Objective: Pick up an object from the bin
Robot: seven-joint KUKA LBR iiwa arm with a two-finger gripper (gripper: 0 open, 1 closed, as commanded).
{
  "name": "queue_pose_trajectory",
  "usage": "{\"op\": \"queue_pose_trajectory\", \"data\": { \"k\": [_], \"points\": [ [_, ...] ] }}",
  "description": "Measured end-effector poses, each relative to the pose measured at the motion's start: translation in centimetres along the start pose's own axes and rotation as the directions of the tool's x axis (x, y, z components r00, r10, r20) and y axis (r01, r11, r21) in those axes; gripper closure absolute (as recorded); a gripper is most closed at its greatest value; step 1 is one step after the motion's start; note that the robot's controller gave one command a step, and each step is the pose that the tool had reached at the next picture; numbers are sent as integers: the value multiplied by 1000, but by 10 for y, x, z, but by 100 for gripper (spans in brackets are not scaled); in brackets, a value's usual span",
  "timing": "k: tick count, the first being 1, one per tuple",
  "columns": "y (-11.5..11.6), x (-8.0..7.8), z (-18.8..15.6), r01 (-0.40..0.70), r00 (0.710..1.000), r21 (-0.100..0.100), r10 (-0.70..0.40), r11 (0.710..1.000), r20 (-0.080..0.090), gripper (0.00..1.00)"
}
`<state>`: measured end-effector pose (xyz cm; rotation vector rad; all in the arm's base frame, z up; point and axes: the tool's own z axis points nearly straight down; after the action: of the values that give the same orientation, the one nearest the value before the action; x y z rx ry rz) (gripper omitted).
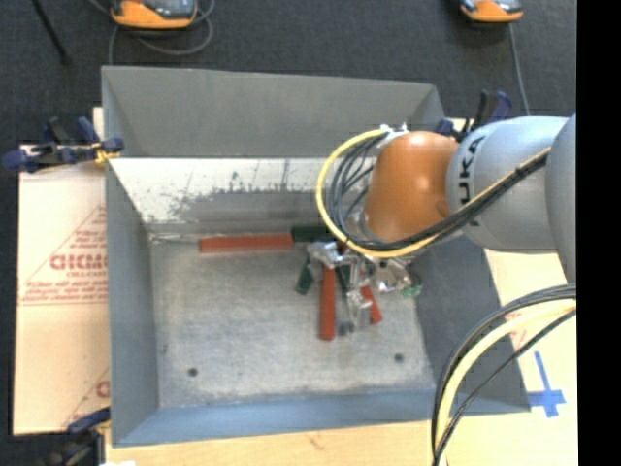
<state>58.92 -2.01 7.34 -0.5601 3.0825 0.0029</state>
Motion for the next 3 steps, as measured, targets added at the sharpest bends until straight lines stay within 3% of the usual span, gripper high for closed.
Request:
{"op": "queue_pose_trajectory", "data": {
  "k": [2,3],
  "points": [
    [-2,-3,-2,-10,1000,2,10,1000,3,0],
    [-2,-3,-2,-11,1000,2,11,1000,5,100]
  ]
}}
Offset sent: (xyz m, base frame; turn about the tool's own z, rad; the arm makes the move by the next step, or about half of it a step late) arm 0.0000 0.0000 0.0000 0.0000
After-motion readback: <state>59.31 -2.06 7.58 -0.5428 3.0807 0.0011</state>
